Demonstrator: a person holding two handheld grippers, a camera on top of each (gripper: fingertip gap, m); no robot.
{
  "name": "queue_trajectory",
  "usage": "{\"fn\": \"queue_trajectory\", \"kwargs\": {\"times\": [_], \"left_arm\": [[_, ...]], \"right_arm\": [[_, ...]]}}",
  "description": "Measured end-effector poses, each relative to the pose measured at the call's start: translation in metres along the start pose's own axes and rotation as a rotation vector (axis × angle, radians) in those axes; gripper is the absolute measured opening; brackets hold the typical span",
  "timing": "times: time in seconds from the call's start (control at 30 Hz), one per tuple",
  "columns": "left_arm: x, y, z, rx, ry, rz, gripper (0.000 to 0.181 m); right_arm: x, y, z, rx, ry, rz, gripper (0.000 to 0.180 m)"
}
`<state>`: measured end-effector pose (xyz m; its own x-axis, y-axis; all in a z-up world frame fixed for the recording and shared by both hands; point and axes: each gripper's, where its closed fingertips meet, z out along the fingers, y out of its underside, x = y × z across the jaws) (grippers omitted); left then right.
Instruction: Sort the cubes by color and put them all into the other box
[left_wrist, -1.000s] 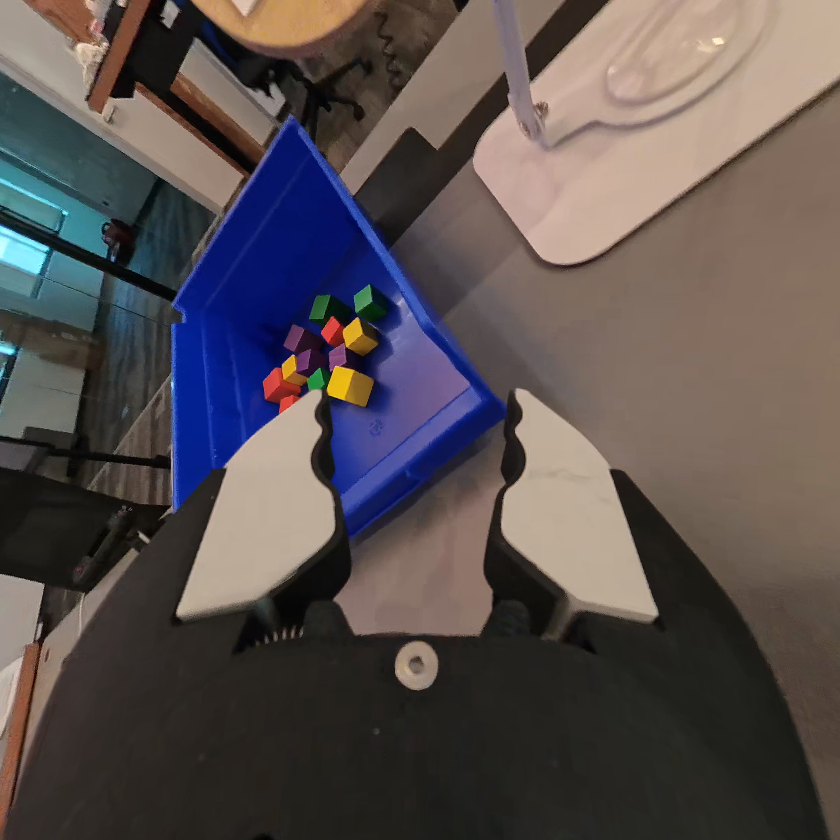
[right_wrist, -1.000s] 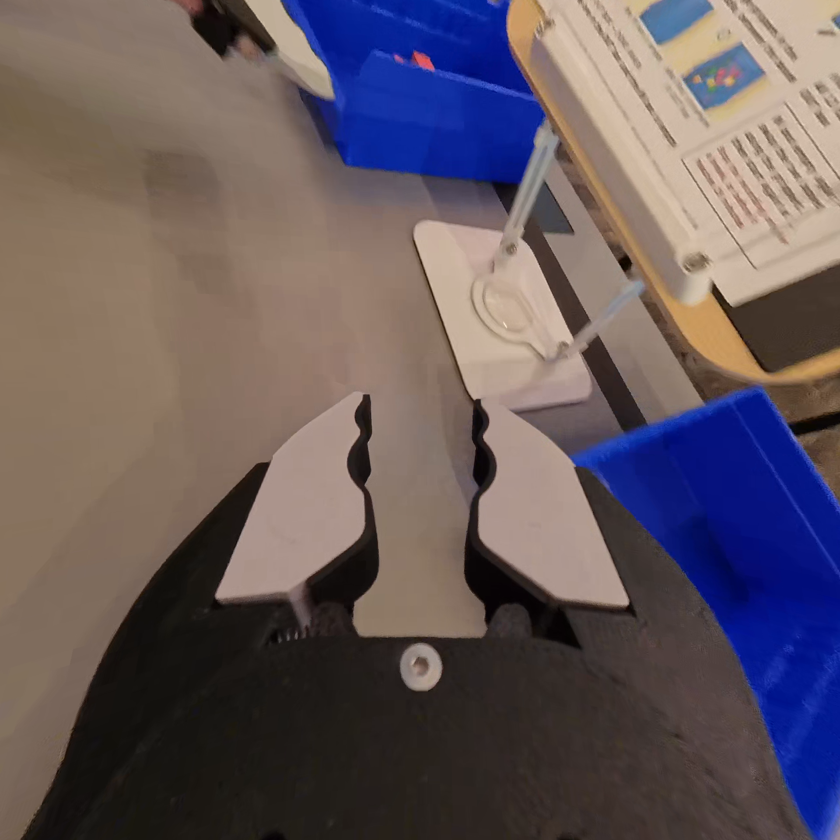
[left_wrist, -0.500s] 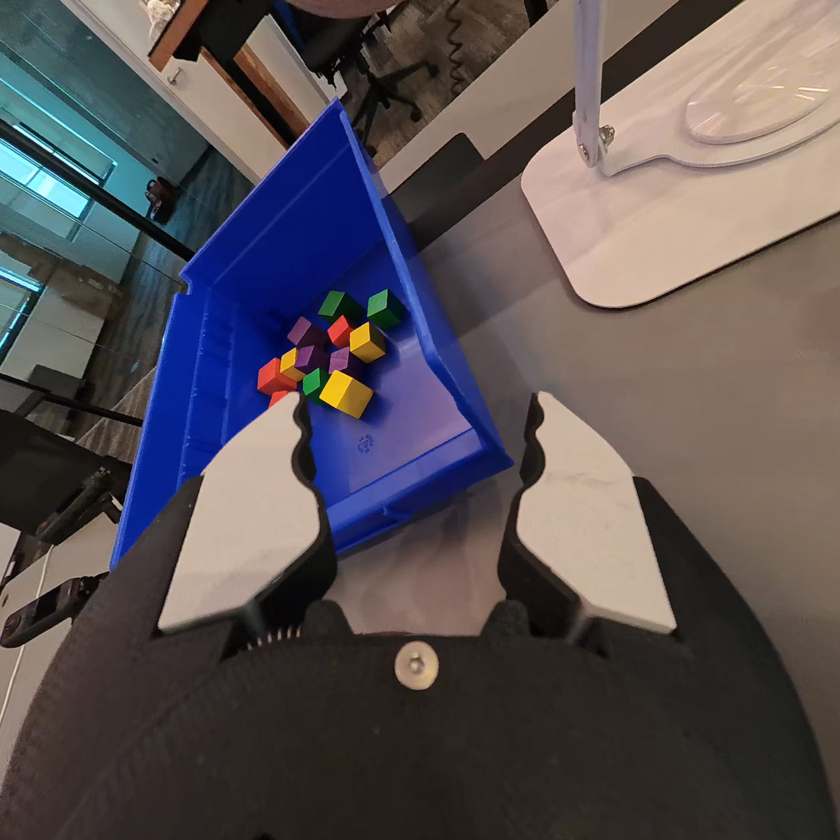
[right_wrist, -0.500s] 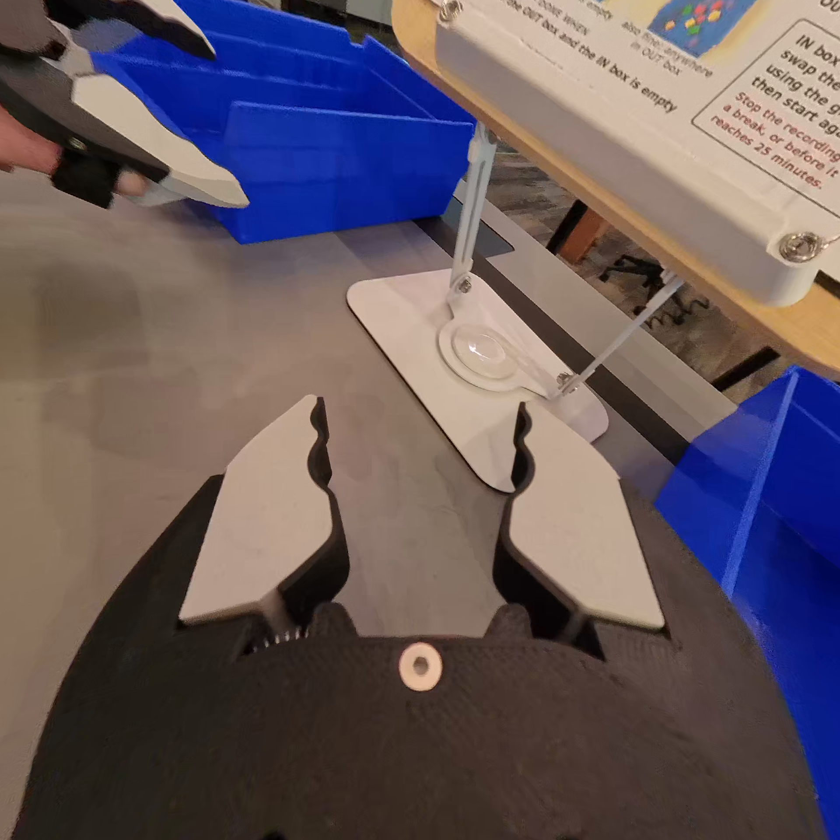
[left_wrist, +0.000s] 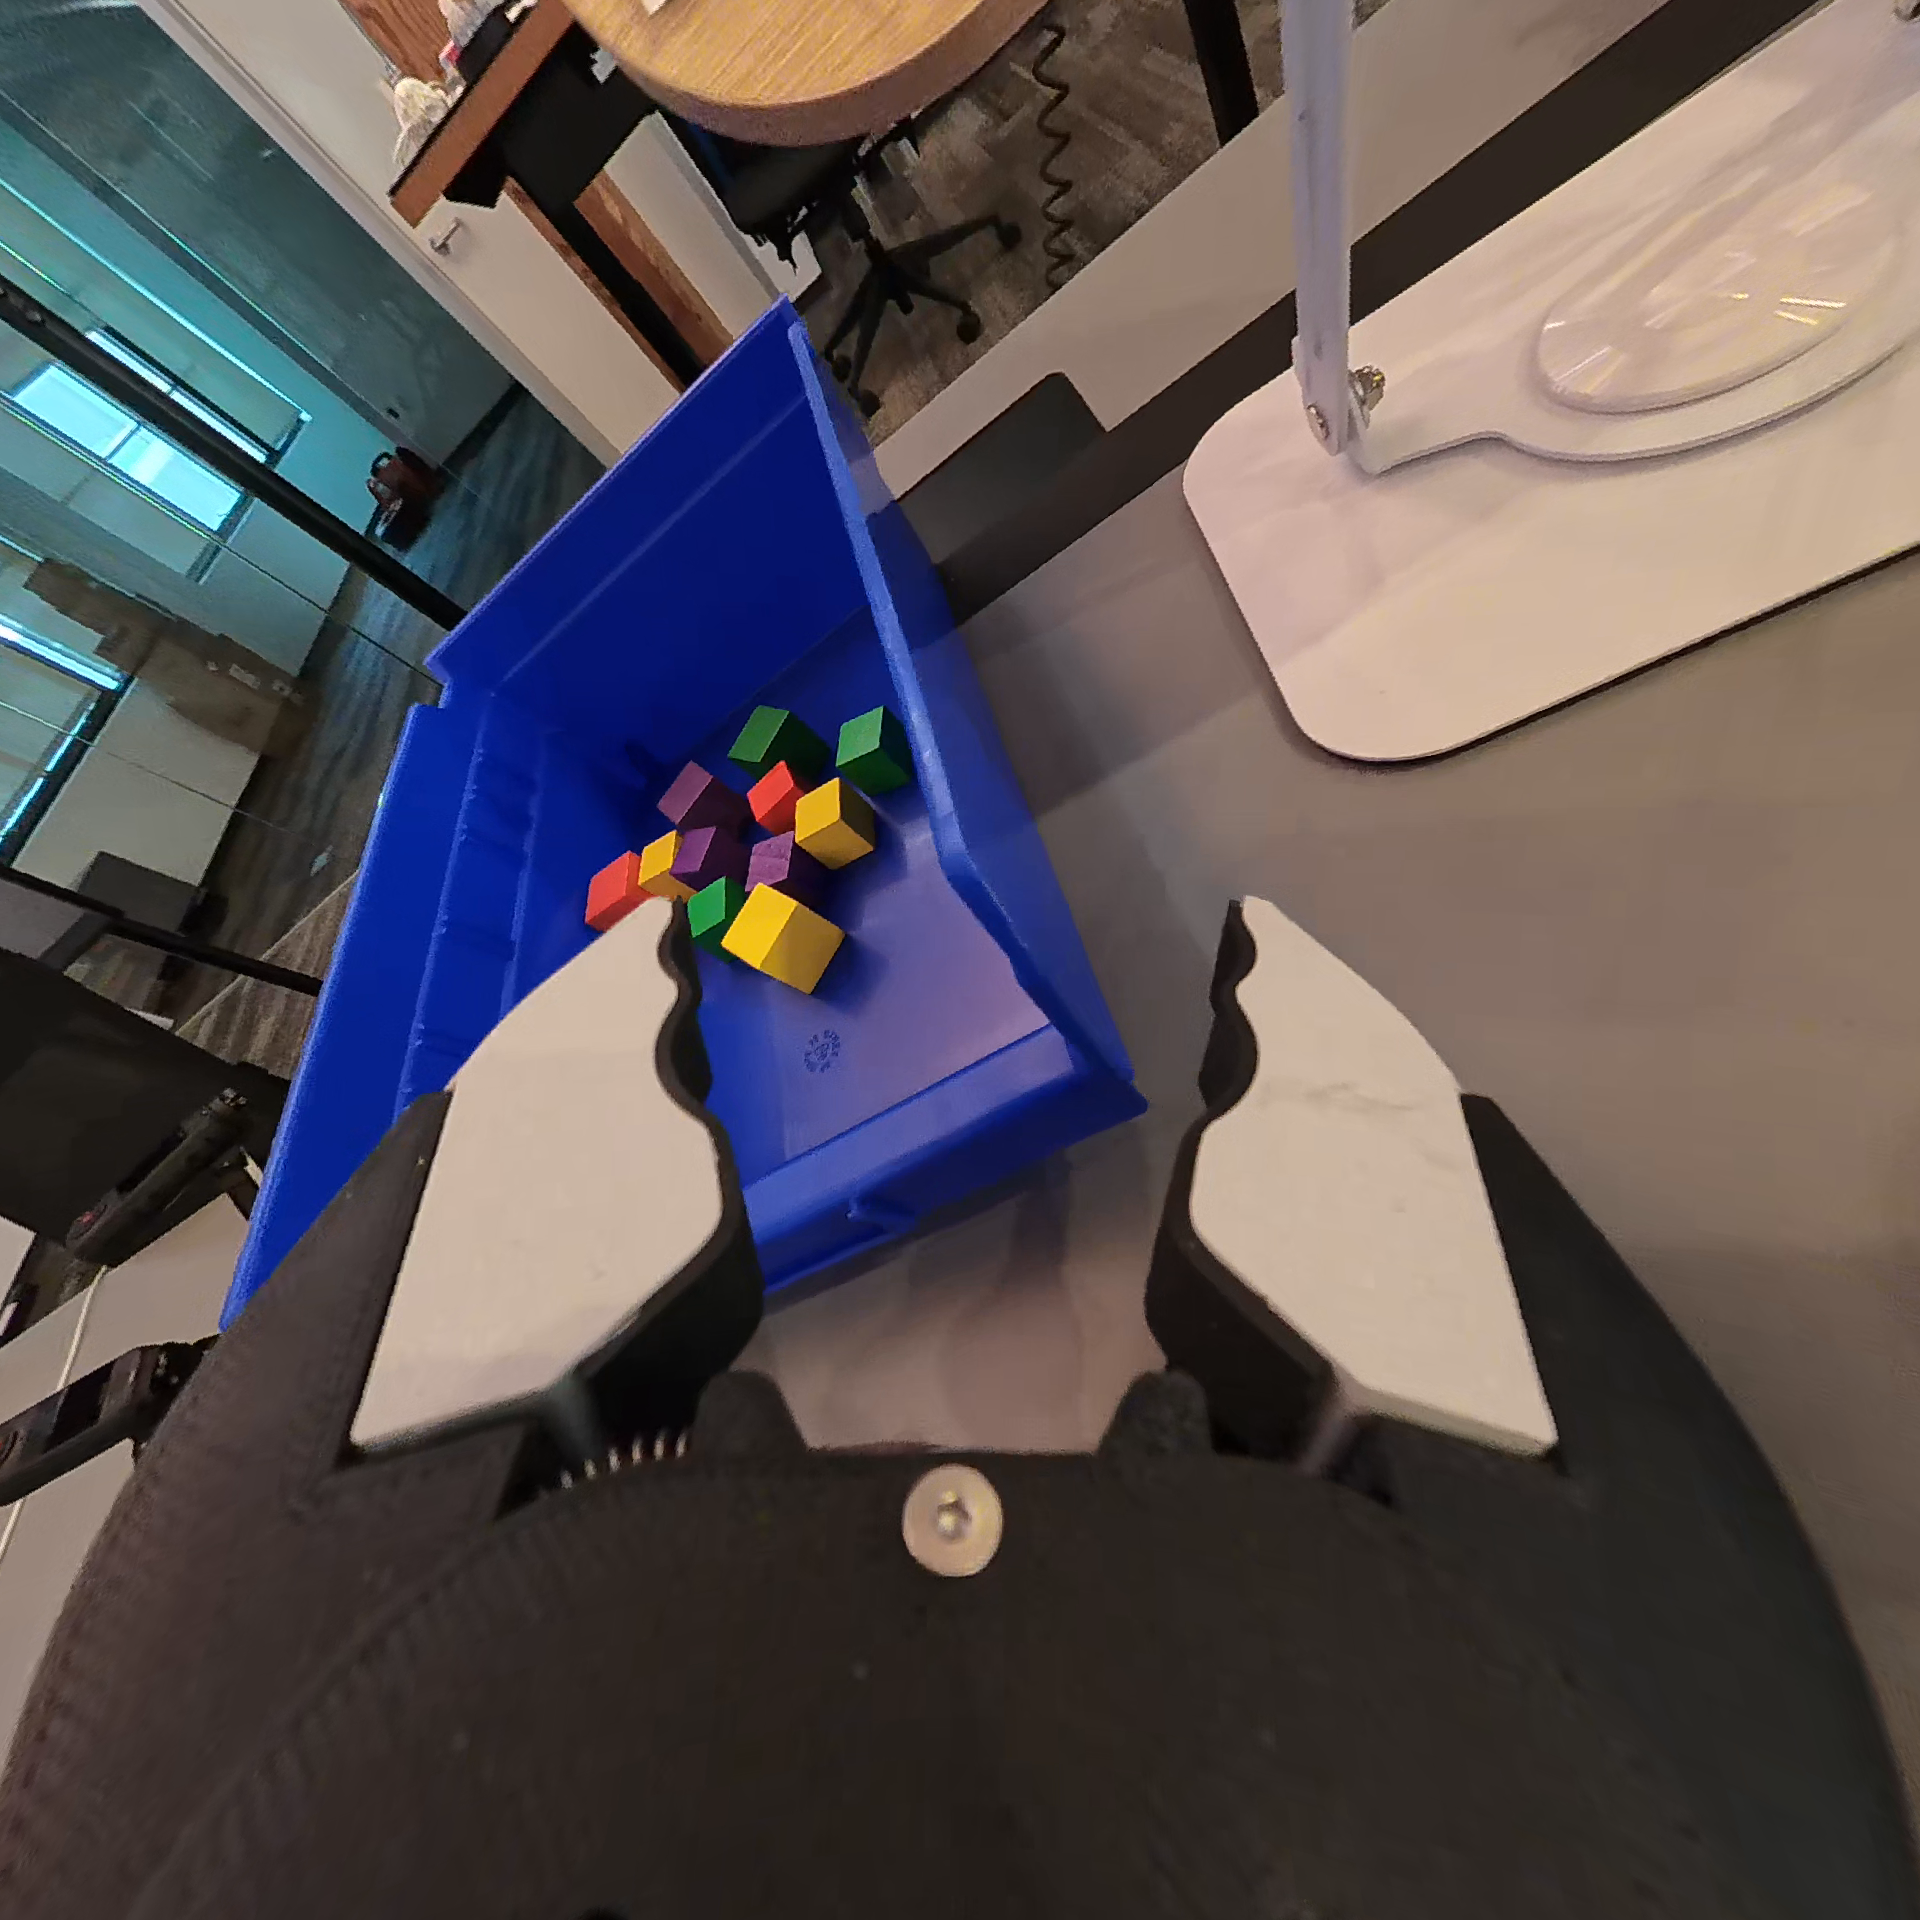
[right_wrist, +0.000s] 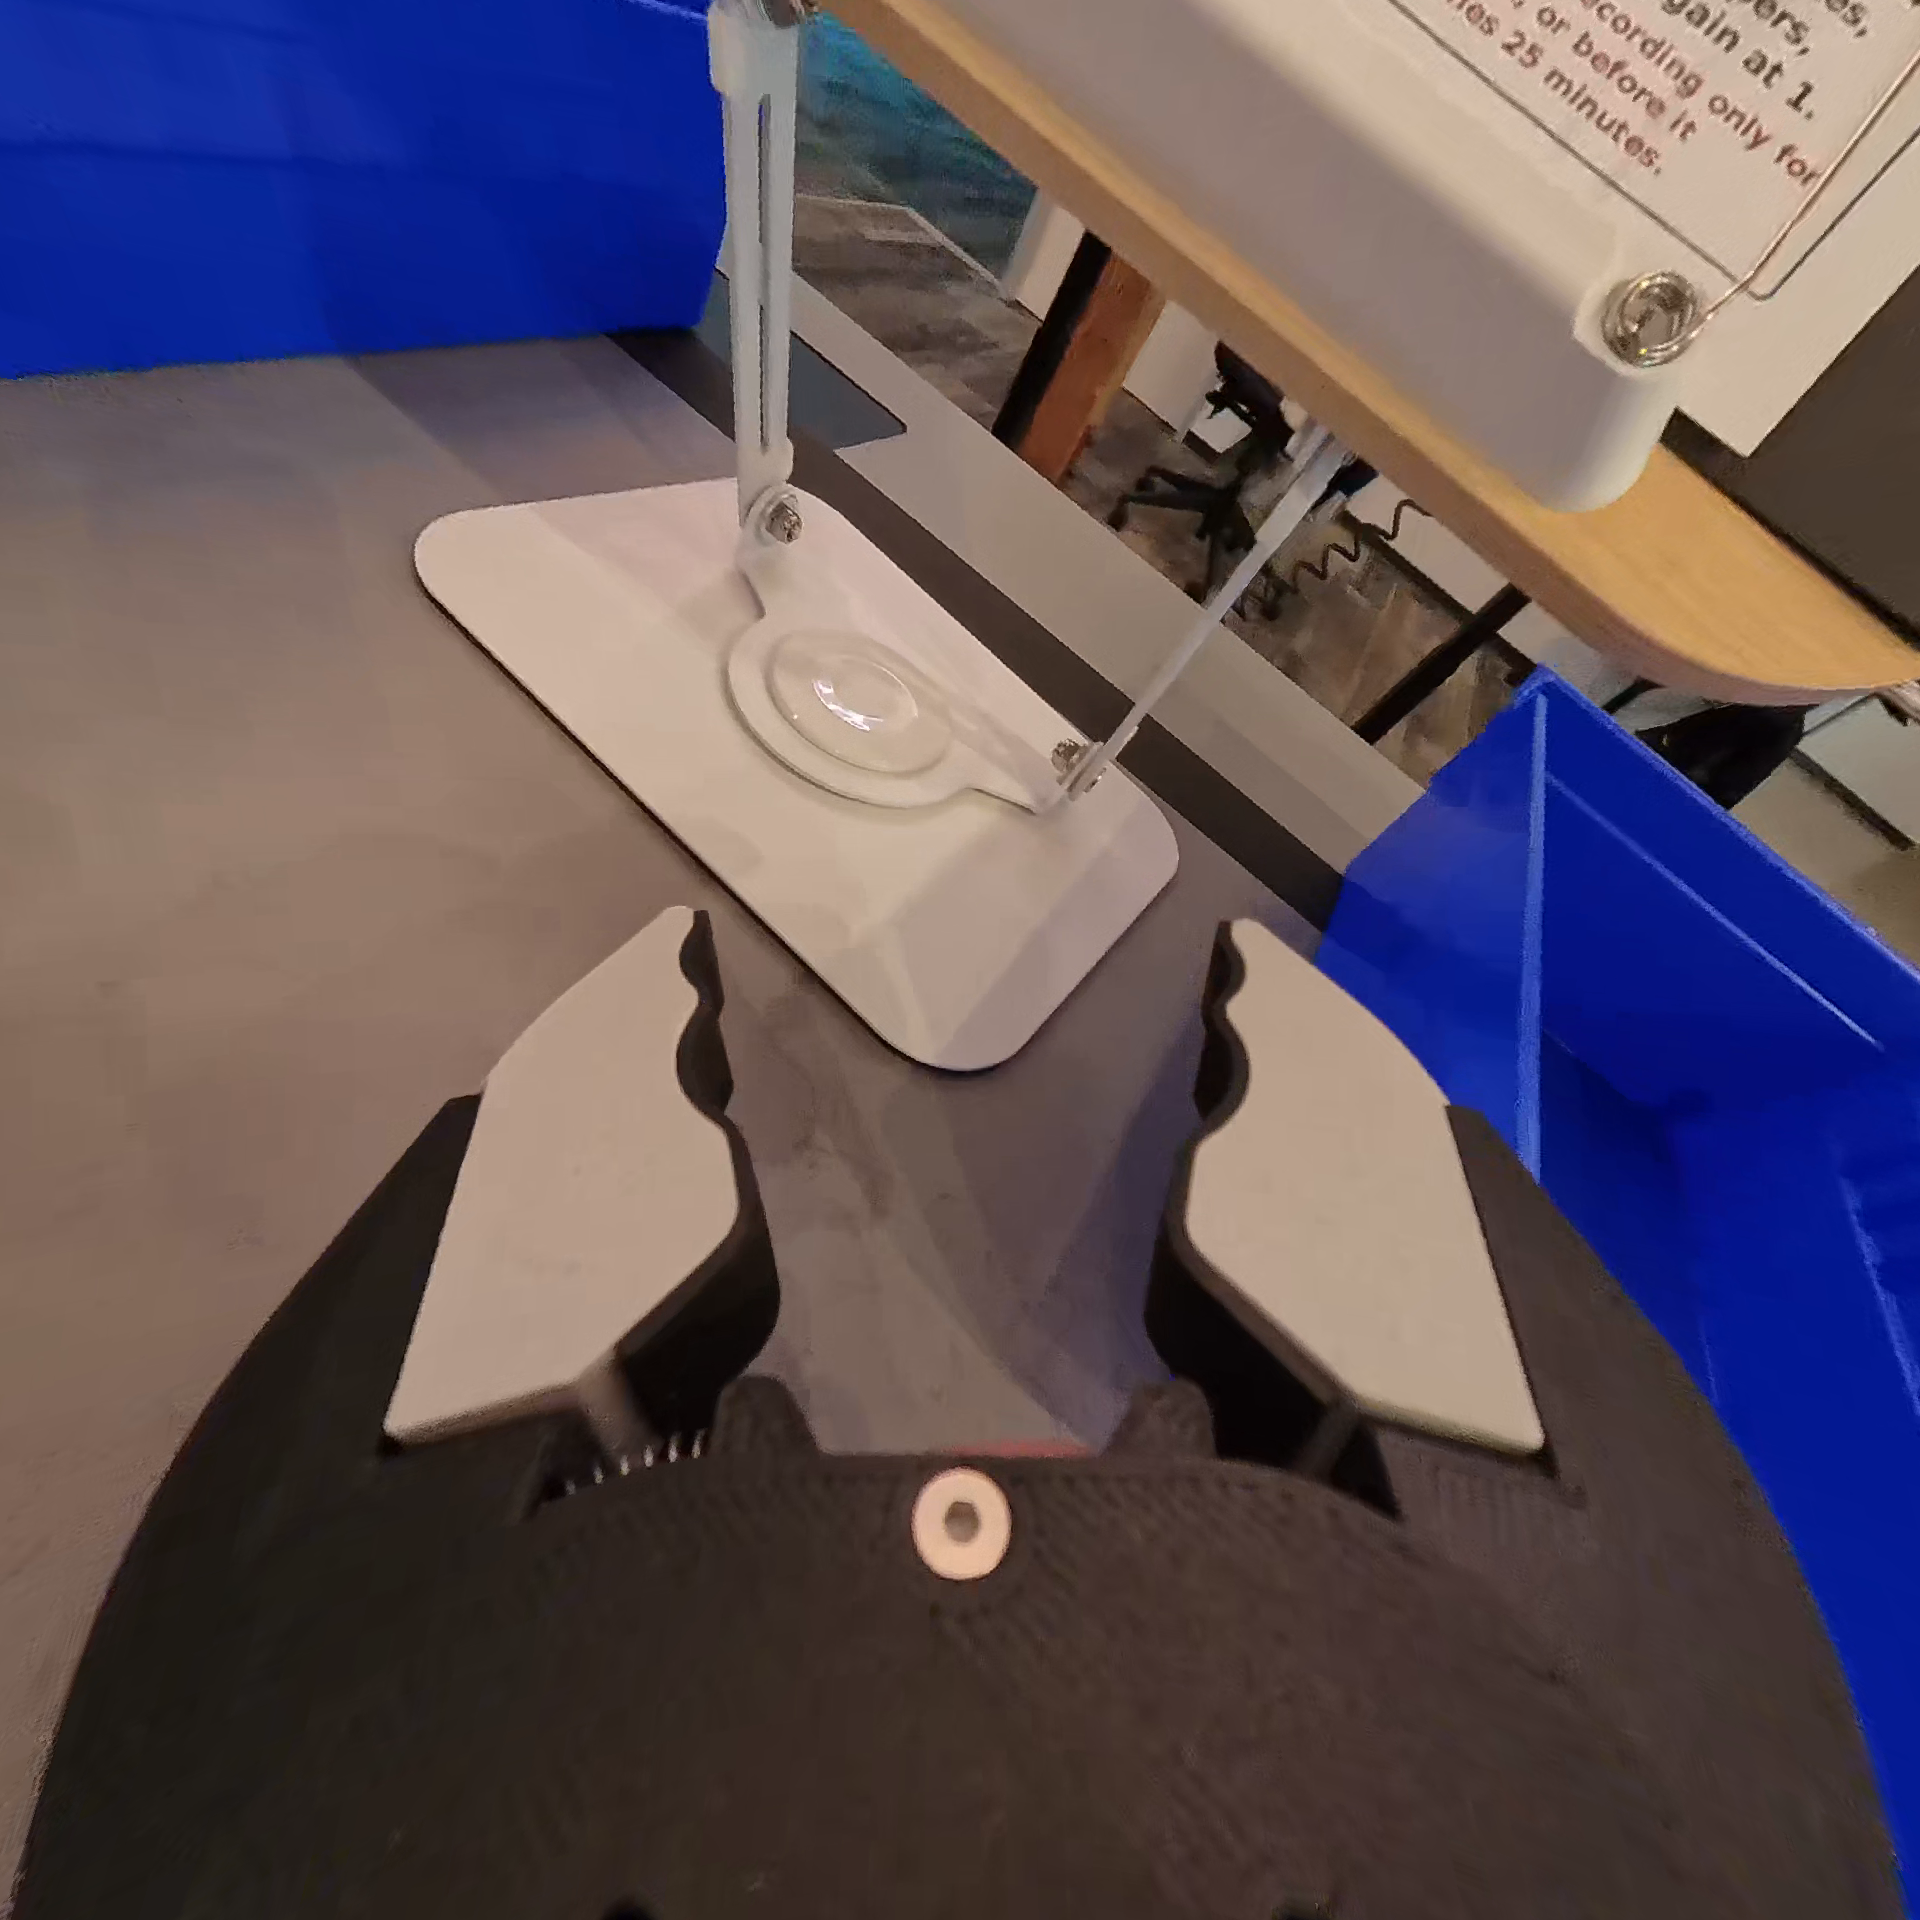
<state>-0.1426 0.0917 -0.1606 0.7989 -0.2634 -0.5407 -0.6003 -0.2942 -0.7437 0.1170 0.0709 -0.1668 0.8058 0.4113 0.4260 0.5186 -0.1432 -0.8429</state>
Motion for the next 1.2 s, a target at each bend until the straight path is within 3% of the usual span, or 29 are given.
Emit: {"fn": "queue_trajectory", "kwargs": {"times": [0.33,0.43,0.57,0.7,0.77,0.83,1.2], "left_arm": [[0.006,0.000,0.001,0.008,0.008,0.016,0.096],[0.004,-0.003,-0.002,0.037,-0.002,0.022,0.092],[0.010,-0.014,-0.013,0.115,0.039,0.045,0.070],[0.040,-0.030,-0.030,0.220,0.136,0.175,0.014],[0.055,-0.035,-0.035,0.243,0.158,0.239,0.000],[0.068,-0.037,-0.038,0.248,0.180,0.277,0.000],[0.086,-0.030,-0.035,0.233,0.274,0.303,0.000]], "right_arm": [[-0.004,0.003,0.000,-0.012,-0.002,-0.026,0.091],[-0.009,0.002,-0.005,0.008,-0.039,-0.046,0.074],[-0.019,-0.003,-0.014,0.055,-0.085,-0.111,0.056],[-0.039,-0.009,-0.021,0.095,-0.152,-0.199,0.030],[-0.049,-0.011,-0.023,0.106,-0.185,-0.234,0.018],[-0.058,-0.010,-0.025,0.108,-0.232,-0.251,0.000],[-0.066,-0.009,-0.028,0.124,-0.277,-0.275,0.000]]}}
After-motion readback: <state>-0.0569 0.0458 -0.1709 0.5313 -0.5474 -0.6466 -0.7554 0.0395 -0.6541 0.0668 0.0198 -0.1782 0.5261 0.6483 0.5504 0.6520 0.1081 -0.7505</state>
